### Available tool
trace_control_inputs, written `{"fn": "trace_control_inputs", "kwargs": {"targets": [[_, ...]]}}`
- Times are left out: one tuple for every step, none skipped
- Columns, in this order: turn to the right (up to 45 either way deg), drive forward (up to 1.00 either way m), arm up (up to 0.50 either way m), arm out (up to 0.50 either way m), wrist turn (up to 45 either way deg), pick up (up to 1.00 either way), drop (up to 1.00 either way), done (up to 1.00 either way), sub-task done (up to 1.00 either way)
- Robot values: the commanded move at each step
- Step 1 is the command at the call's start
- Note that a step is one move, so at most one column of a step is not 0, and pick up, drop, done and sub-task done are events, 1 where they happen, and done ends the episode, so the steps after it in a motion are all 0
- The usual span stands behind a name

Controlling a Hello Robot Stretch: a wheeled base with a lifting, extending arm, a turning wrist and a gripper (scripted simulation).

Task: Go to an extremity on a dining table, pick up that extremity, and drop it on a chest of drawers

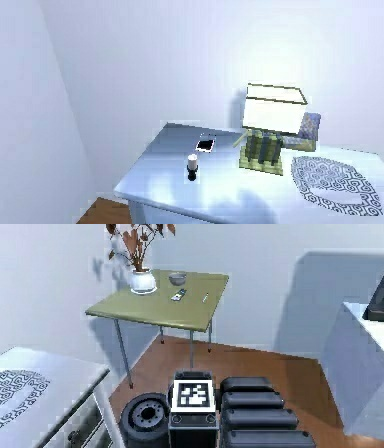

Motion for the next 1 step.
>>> {"fn": "trace_control_inputs", "kwargs": {"targets": [[3.0,0.00,0.00,0.00,0.0,0.00,0.00,0.00,0.00]]}}
